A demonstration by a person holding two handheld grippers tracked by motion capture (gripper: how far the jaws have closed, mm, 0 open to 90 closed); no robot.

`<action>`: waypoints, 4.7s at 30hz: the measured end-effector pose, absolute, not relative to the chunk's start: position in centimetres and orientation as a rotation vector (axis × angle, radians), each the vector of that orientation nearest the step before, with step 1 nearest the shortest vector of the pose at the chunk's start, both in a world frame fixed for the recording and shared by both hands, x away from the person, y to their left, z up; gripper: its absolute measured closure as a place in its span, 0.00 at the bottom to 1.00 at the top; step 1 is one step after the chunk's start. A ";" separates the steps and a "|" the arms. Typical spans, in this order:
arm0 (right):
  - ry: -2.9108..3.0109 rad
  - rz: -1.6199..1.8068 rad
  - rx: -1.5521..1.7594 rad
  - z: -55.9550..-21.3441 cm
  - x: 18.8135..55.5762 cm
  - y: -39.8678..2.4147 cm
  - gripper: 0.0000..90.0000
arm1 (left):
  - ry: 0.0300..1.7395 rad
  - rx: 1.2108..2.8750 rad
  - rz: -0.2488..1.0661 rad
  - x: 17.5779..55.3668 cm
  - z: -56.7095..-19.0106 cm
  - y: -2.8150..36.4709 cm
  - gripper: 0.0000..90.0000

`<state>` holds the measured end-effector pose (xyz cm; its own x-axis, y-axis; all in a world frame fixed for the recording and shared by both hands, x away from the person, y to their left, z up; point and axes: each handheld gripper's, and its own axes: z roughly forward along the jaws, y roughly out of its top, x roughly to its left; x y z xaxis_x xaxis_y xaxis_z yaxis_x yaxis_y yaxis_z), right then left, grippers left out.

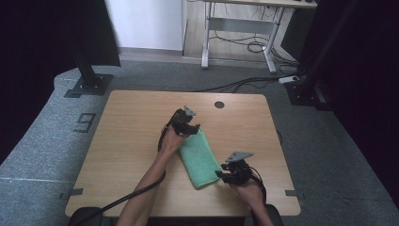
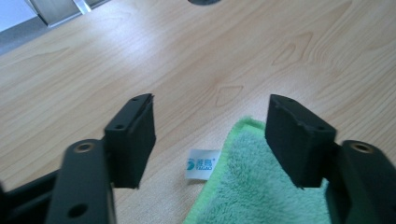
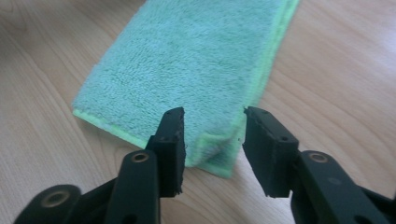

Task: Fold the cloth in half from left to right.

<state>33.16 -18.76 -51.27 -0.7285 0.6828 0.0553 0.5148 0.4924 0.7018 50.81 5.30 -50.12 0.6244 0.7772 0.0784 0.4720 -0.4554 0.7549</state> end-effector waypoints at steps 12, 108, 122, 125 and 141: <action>2.476 1.054 1.039 -50.8 33.8 -19.6 0.58 | 0.965 2.108 0.495 49.3 -49.5 7.0 0.21; 2.647 1.052 0.794 -54.3 31.4 -12.2 0.38 | 1.042 2.179 0.395 39.0 -54.8 15.9 0.16; 2.649 1.066 0.780 -54.4 30.6 -12.4 0.38 | 1.037 2.180 0.392 38.1 -54.8 15.8 0.16; 2.649 1.065 0.784 -54.3 30.6 -12.4 0.38 | 1.037 2.180 0.392 38.1 -54.8 15.8 0.16; 2.653 1.067 0.804 -53.5 31.6 -12.2 0.35 | 1.037 2.180 0.393 38.1 -54.8 15.8 0.16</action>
